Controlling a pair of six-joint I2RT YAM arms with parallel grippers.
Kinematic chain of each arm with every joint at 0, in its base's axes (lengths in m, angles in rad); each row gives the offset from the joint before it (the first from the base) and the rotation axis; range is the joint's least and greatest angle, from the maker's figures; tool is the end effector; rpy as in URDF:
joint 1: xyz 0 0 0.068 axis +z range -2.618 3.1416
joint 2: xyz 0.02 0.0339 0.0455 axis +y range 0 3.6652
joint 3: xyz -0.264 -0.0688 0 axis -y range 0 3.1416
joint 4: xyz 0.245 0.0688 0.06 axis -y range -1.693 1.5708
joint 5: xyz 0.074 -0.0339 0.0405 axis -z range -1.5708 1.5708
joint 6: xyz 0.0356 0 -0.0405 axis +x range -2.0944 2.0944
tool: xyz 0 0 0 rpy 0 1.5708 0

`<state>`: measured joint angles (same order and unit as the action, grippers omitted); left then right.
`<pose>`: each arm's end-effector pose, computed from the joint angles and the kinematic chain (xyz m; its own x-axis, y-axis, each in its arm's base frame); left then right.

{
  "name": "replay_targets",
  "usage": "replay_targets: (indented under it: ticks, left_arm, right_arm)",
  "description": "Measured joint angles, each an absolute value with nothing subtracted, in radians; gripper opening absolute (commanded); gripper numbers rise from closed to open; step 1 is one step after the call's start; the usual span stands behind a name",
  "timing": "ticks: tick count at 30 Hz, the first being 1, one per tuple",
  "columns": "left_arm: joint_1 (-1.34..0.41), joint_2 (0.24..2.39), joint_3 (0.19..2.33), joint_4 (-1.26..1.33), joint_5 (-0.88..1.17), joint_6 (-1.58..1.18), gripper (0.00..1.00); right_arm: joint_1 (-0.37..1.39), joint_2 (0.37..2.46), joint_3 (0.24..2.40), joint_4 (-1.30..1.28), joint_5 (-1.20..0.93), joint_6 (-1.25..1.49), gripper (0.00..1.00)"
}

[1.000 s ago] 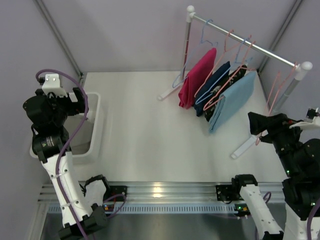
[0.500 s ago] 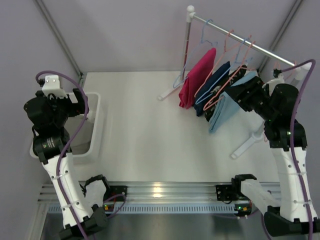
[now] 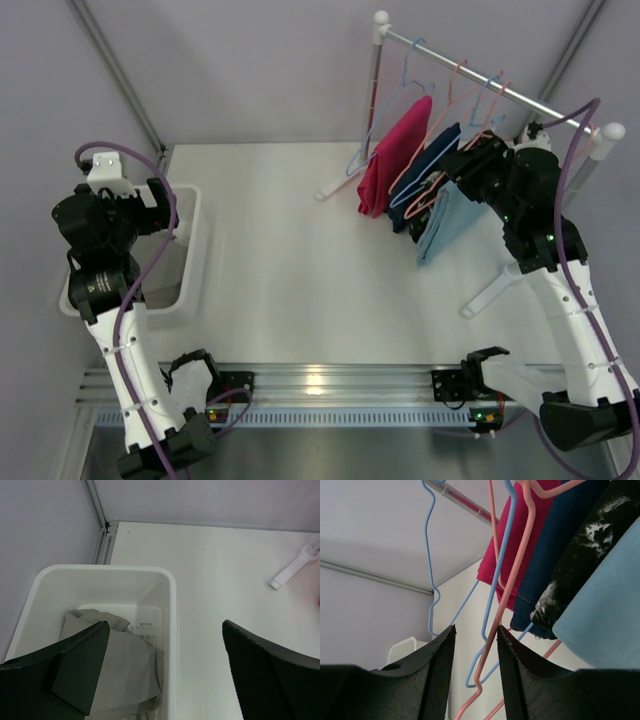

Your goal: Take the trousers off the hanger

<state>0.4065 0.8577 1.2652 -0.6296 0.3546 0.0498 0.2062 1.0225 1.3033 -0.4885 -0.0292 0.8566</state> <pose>0.1456 0.0492 0.4417 -0.2051 -0.0374 -0.9780 -0.0496 0.9984 -0.0278 0.2038 0.0437 0.4417 -0.3080 0.7072 -0.6364 0.0001 0.6689 0.7433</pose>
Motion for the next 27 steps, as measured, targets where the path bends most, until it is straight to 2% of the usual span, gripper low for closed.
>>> replay_targets:
  ticks: [5,15,23,27]
  left_arm:
    - [0.406,0.860,1.253,-0.629,0.353,0.050,0.99]
    - [0.406,0.857,1.222,-0.621,0.350,0.050,0.99]
    - [0.406,0.857,1.221,-0.620,0.350,0.051,0.99]
    - [0.406,0.857,1.221,-0.620,0.350,0.051,0.99]
  right_arm:
    - [0.259,1.051,1.306,-0.475,0.084,0.842,0.32]
    - [0.266,1.084,1.309,-0.451,0.176,0.815,0.30]
    - [0.266,1.102,1.309,-0.430,0.217,0.782,0.15]
    - [0.266,1.104,1.309,-0.430,0.235,0.776,0.16]
